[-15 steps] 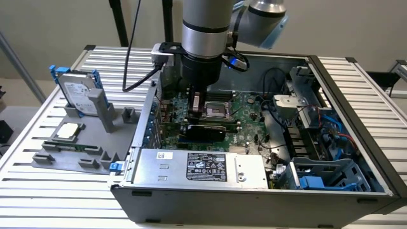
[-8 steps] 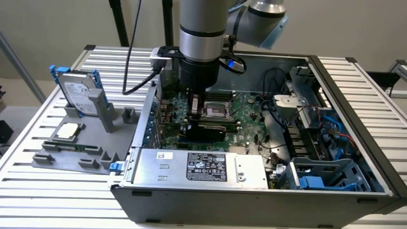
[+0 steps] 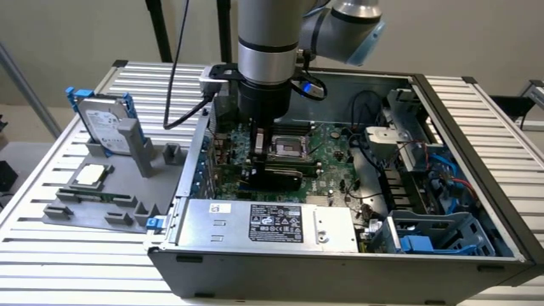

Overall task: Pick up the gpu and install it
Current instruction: 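Press down on the gpu until it lock into place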

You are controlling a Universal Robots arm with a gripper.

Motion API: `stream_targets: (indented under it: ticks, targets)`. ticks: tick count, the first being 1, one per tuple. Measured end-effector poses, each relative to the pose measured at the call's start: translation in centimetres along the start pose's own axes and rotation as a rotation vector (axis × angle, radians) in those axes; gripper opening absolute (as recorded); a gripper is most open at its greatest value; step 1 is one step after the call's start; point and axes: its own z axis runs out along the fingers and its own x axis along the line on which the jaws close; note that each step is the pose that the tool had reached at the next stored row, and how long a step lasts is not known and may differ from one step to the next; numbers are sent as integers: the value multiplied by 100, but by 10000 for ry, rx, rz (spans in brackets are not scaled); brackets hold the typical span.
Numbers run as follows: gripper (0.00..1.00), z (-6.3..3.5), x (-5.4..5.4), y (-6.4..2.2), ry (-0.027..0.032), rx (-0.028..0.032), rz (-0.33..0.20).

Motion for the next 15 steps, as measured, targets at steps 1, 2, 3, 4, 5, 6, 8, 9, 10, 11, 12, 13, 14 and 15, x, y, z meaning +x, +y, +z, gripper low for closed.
stream_targets:
  ticks: [1, 2, 3, 4, 5, 6, 8, 9, 10, 11, 12, 13, 14, 15]
  targets:
    - [11, -18, 0, 1, -16, 5, 2]
    - [11, -50, 0, 2, -35, 13, 4]
    - [11, -99, 5, 3, -21, 10, 4]
    - [11, -148, 10, 5, -5, 3, 2]
    - [11, -170, 12, 12, -4, -8, 1]
    - [11, -176, 13, 18, -4, -49, -3]
    - [11, -178, 15, 38, 9, -209, -19]
    - [11, -178, 16, 46, 15, -332, -36]
    - [11, -179, 16, 55, 21, -468, -51]
    - [11, -178, 16, 63, 23, -610, -68]
    - [11, -178, 17, 71, 30, -758, -85]
    - [11, -178, 18, 79, 32, -920, -105]
    - [11, -178, 19, 87, 37, -1068, -122]
    - [11, -177, 19, 95, 40, -1217, -138]
